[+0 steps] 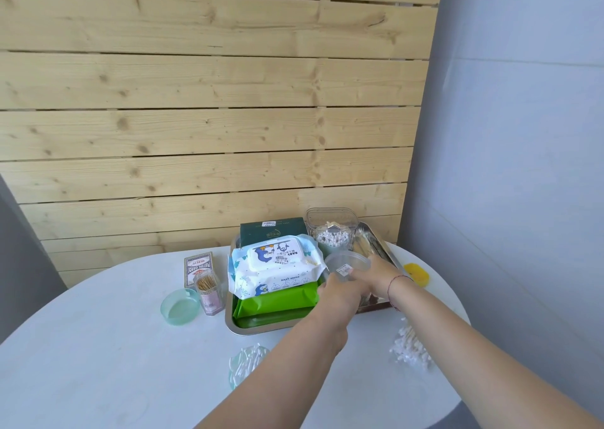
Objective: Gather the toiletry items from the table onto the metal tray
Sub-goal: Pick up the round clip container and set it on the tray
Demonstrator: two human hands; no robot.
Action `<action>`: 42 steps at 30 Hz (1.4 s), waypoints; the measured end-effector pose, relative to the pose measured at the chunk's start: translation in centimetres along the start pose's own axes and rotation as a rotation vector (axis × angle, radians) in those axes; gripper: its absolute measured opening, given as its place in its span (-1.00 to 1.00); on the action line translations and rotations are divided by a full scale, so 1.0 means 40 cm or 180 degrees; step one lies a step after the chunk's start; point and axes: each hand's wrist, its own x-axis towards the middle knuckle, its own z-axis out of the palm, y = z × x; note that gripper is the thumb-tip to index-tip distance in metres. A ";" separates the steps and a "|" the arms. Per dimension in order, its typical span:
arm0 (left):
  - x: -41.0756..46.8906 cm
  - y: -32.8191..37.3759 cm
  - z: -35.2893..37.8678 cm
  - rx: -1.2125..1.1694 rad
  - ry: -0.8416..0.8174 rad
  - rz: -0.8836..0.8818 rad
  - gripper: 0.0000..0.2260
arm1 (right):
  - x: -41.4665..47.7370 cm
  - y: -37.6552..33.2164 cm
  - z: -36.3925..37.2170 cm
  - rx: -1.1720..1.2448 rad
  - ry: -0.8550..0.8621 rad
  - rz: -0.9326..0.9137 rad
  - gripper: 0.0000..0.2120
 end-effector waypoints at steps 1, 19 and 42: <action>0.005 -0.001 0.002 0.0024 -0.0032 -0.0001 -0.13 | 0.001 0.003 -0.004 -0.0027 -0.0011 0.0031 -0.55; 0.197 0.227 -0.112 0.2580 0.1467 0.1381 -0.63 | -0.003 0.011 -0.028 0.0376 0.0005 -0.0214 -0.42; 0.347 0.208 -0.199 0.4501 0.0109 0.0986 -0.67 | 0.036 0.016 0.007 -0.0417 0.0319 -0.0378 -0.50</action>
